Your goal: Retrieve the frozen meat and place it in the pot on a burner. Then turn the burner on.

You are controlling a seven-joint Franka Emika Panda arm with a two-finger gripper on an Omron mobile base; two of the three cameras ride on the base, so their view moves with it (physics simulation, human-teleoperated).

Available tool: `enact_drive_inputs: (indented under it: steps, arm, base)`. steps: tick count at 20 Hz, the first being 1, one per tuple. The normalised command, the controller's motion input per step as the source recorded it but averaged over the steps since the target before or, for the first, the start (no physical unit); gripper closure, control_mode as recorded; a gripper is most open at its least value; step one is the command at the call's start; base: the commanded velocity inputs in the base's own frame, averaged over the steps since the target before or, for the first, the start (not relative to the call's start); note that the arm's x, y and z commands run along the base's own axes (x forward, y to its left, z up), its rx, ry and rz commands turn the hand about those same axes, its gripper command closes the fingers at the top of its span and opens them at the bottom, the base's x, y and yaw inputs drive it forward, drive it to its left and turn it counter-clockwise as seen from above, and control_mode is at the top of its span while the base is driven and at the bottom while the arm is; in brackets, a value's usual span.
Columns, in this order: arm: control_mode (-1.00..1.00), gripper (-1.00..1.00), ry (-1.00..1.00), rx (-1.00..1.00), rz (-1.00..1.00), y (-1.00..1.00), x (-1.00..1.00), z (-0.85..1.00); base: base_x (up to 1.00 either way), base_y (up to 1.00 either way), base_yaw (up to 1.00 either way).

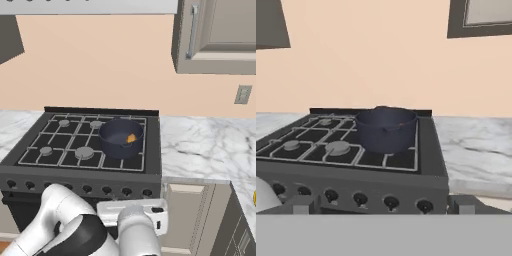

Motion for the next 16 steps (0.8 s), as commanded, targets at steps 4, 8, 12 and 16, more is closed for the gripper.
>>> enact_drive_inputs:
  steps: [4,8,12,16]
  arm:
    - [-1.0,-1.0,-0.16,0.0,0.01,0.05,0.0,-0.7]
    - [-1.0,-1.0,-0.12,0.0,0.02,0.17,0.02,-0.99]
    - [-1.0,-1.0,-0.11,0.02,0.02,0.18,0.13,-0.9]
    - [-1.0,-1.0,-0.14,0.09,0.02,0.15,0.38,-0.76]
  base:
    - [0.0,0.0,0.0]
    - [0.0,0.0,0.0]
    - [0.0,0.0,0.0]
    - [0.0,0.0,0.0]
